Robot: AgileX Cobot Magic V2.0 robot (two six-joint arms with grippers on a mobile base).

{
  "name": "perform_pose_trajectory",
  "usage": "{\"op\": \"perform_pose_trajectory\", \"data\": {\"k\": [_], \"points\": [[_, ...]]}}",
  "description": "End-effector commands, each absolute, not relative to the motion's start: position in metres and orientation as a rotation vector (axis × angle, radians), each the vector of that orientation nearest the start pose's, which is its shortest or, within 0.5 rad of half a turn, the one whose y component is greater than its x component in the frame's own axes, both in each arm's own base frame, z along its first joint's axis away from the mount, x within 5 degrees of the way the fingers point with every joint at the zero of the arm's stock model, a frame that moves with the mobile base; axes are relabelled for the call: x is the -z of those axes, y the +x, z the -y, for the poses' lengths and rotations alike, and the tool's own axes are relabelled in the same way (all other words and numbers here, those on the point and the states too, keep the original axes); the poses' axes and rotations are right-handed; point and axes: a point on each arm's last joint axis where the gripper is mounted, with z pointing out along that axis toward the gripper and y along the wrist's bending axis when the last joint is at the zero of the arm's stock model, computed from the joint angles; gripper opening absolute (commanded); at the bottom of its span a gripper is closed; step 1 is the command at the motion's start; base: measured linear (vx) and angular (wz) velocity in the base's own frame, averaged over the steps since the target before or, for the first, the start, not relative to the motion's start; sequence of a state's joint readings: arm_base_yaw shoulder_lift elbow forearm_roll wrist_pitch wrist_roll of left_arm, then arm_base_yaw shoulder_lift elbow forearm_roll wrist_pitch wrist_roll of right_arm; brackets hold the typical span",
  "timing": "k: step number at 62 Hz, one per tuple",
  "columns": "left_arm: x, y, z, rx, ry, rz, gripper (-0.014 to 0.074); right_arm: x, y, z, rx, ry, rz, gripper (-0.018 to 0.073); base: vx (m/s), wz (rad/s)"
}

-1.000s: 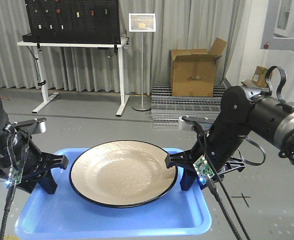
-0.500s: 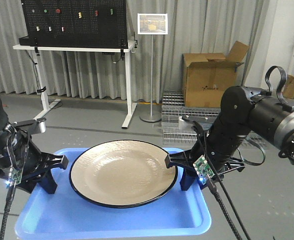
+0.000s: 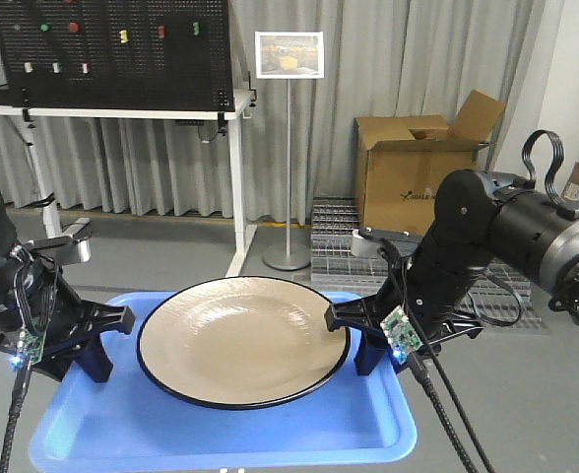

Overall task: Place disk in tray to left cabinet
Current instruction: 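Hold the tray level with both grippers while the base turns, then carry the tray with both grippers toward the open white cabinet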

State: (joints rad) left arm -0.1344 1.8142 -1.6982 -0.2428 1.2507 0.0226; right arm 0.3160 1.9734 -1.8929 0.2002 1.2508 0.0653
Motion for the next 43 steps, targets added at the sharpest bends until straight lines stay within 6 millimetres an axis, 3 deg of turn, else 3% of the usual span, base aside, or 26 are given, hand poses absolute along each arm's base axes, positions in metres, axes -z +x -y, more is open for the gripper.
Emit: {"op": "perform_pose_trajectory", "data": {"k": [1,43], "points": [[-0.3505,0.3659,0.0712,0.368,0.196,-2.74,-0.0001,-0.3478,0.3914,-0.1419,-0.367,-0.327,-2.674,-0.0003,0.66,-0.13],[-0.3505,0.3659,0.0711,0.368,0.196,-2.74,-0.0001,-0.3477,0.3913,-0.1419,-0.366,-0.327,-2.676,-0.0003,0.65,-0.11]]}}
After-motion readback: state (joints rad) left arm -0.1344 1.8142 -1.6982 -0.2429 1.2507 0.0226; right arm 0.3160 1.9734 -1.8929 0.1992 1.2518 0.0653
